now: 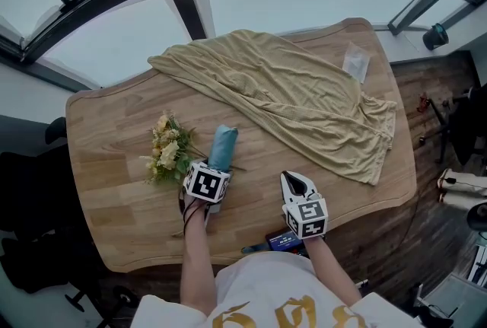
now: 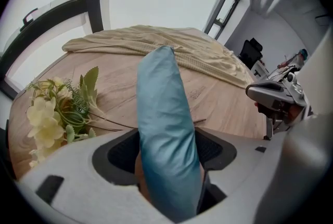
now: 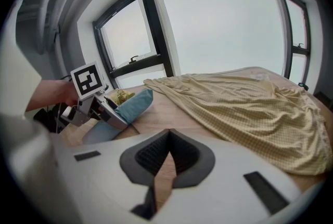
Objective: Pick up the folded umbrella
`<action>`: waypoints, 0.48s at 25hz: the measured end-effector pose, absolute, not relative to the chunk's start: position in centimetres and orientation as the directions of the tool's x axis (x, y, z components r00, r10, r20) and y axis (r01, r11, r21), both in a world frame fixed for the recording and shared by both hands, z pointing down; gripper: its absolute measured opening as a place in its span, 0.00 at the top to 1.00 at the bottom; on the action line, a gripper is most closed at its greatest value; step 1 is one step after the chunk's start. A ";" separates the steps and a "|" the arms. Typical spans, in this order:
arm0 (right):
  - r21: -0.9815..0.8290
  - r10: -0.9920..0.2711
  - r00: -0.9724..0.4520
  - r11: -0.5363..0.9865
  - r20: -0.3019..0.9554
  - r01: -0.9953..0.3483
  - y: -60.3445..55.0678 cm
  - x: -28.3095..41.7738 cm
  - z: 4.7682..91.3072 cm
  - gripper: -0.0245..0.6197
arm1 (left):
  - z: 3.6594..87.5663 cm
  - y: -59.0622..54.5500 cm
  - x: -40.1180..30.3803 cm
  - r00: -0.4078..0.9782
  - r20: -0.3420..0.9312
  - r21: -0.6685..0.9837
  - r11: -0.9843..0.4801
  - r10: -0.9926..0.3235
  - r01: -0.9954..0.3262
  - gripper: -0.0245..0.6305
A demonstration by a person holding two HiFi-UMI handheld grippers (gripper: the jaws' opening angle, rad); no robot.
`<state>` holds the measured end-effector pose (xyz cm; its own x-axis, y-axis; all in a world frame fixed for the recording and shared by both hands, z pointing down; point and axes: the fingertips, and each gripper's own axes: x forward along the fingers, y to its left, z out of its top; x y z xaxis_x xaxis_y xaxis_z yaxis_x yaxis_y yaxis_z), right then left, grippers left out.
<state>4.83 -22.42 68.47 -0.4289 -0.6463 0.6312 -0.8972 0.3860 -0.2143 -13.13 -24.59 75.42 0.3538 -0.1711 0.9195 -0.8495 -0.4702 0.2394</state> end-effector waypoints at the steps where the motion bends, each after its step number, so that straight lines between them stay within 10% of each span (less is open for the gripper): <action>1: -0.217 -0.644 -0.429 0.385 0.634 -0.897 -22.3 4.9 68.6 0.95 | 75.5 -24.7 -13.1 0.345 0.923 0.233 -0.464 -0.170 -0.855 0.47; 12: -0.226 -0.636 -0.439 0.390 0.634 -0.893 -22.0 4.5 69.0 0.95 | 75.9 -24.7 -12.5 0.272 0.947 0.170 -0.447 -0.174 -0.878 0.48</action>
